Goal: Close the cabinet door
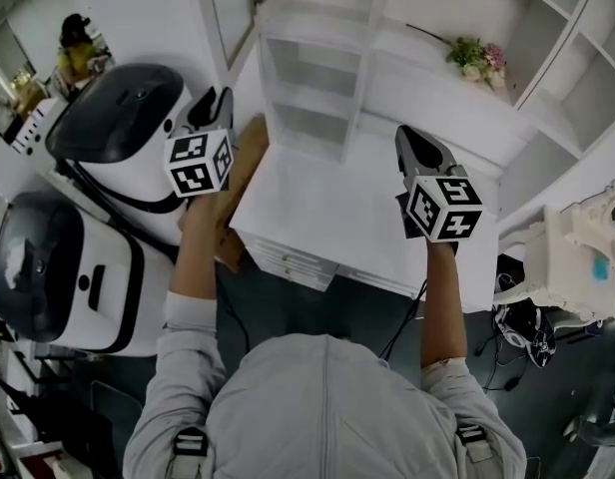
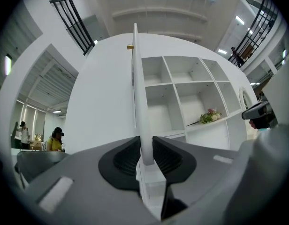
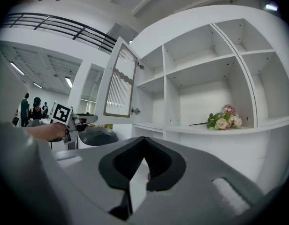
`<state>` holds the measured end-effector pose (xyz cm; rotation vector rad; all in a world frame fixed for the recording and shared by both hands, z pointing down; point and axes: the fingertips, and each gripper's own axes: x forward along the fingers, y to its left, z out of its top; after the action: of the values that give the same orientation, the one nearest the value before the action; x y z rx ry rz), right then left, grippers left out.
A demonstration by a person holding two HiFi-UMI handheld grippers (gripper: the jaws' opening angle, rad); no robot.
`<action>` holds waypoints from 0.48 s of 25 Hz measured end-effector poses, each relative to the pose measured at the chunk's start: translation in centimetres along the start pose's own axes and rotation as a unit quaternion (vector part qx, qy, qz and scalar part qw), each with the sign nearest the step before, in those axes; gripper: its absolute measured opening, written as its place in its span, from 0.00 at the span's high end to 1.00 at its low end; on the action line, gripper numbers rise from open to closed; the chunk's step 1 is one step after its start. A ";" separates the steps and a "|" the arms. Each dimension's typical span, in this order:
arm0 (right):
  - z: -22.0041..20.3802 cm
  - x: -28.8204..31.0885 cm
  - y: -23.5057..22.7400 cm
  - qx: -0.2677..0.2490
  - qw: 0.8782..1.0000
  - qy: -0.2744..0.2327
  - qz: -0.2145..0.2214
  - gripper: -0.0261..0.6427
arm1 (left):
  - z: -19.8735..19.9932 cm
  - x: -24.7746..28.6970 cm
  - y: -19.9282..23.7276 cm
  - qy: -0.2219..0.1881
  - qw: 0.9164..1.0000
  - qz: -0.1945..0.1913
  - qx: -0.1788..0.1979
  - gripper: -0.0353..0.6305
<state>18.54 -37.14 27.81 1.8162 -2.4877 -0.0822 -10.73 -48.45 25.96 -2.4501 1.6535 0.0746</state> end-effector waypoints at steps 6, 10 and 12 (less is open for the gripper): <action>0.3 0.3 -1.6 -0.002 1.000 -0.003 0.003 0.96 | 0.2 0.4 -2.0 0.002 1.000 0.006 0.008 0.79; 0.5 0.1 -2.7 -0.003 1.000 -0.005 0.008 0.96 | 0.4 0.6 -2.9 0.001 1.000 0.013 0.008 0.79; 0.3 0.0 -3.2 -0.005 1.000 -0.003 0.006 0.96 | 0.4 0.8 -3.7 0.005 1.000 0.009 0.023 0.79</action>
<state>21.57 -38.11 27.30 1.7991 -2.4976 -0.0992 -6.96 -47.74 25.95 -2.4052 1.6637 0.0249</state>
